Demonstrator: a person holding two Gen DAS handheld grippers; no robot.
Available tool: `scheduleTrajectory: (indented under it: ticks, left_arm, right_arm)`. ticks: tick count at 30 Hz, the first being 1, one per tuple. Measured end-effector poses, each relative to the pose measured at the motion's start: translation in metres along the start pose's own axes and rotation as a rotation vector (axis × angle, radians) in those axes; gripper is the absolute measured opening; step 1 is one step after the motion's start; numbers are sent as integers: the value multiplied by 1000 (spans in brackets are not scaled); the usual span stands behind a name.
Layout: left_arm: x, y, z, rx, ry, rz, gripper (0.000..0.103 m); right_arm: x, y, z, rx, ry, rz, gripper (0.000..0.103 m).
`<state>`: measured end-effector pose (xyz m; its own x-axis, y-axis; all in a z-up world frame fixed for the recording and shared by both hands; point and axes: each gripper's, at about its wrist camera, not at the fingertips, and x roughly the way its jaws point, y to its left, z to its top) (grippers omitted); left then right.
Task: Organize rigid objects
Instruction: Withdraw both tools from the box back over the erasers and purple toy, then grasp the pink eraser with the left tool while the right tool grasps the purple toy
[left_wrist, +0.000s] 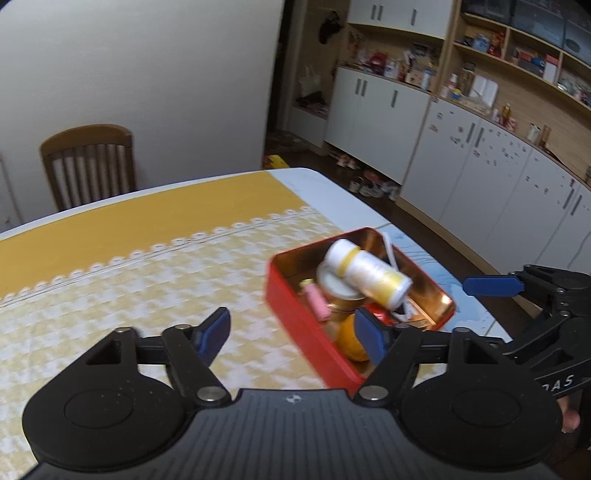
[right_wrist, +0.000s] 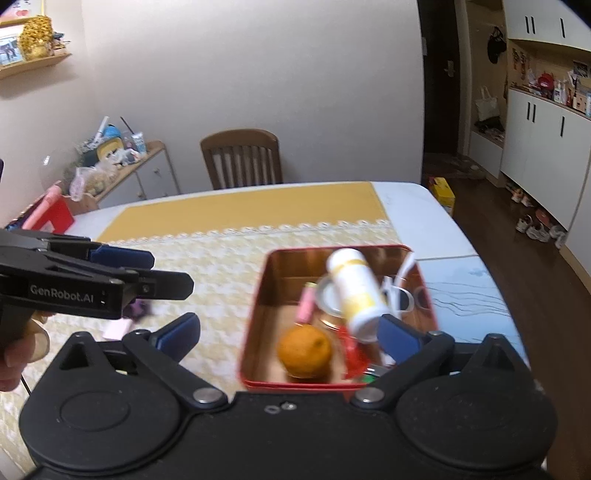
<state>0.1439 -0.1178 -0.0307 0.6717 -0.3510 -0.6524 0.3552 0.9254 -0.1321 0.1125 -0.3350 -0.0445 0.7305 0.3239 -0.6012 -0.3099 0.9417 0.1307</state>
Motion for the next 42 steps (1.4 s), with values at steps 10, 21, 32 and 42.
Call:
scheduleTrajectory:
  ticks: [10, 21, 32, 42]
  left_arm:
    - [-39, 64, -25, -43, -43, 101, 83]
    - [-46, 127, -62, -114, 3, 187, 83]
    - [-28, 135, -95, -100, 27, 222, 83]
    - [0, 127, -110, -80, 45, 233, 83]
  right_arm:
    - [13, 54, 3, 9, -8, 50, 103]
    - [34, 104, 8, -10, 18, 57, 103]
    - [80, 141, 21, -47, 97, 62, 103]
    - [130, 166, 23, -100, 215, 112, 102]
